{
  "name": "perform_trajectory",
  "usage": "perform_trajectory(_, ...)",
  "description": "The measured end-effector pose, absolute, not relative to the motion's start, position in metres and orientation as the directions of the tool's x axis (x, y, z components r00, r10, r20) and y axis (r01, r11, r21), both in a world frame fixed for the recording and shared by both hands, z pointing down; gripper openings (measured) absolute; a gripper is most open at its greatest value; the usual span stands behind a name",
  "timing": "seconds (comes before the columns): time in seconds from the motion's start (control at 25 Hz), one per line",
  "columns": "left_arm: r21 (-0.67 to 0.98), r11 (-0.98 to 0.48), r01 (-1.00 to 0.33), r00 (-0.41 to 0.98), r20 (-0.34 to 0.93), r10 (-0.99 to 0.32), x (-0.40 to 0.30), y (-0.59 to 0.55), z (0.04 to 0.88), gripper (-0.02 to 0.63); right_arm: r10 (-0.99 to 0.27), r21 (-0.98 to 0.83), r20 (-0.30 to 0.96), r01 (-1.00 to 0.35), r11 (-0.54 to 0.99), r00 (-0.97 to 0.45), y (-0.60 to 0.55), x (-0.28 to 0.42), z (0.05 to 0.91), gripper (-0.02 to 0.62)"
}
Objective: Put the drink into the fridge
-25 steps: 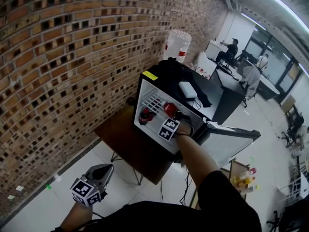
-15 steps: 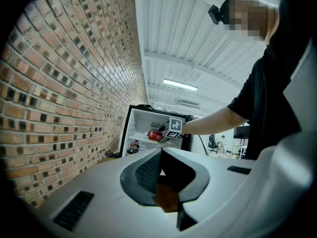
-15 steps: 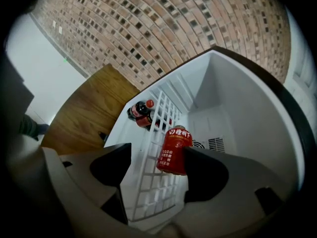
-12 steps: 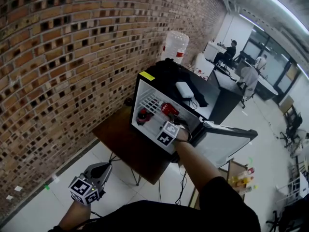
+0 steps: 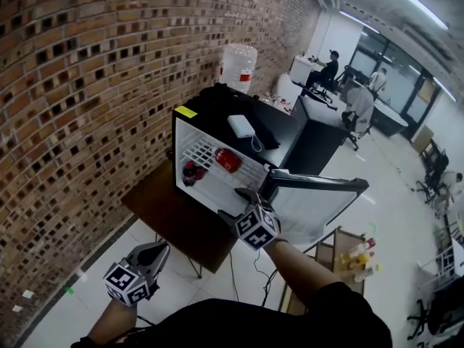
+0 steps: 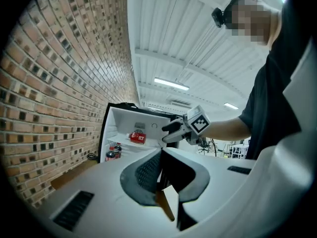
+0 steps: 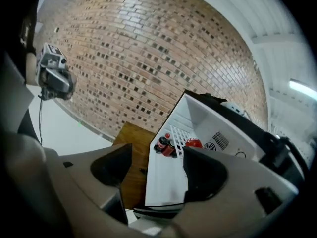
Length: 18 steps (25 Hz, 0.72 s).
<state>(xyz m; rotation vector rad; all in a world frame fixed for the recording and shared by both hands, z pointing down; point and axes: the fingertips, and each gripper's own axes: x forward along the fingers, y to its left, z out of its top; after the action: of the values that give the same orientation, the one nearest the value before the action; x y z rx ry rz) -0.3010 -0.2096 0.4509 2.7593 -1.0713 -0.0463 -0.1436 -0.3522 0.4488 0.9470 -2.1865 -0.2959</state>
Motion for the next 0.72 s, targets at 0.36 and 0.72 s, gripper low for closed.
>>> perform_trajectory(0.36,0.195,-0.793,-0.578,0.81,0.014,-0.587,-0.192,-0.196,0.44,-0.003,-0.662,0.064,0.222,-0.666,0.743,-0.716,-0.233,-0.019,0.398,0.178)
perform_trajectory(0.72,0.232,-0.861,-0.452,0.887,0.017,-0.461,-0.089,-0.166,0.447,-0.003,-0.674,-0.244,-0.043,-0.646,0.723,-0.738,-0.12,0.103,0.415,-0.018)
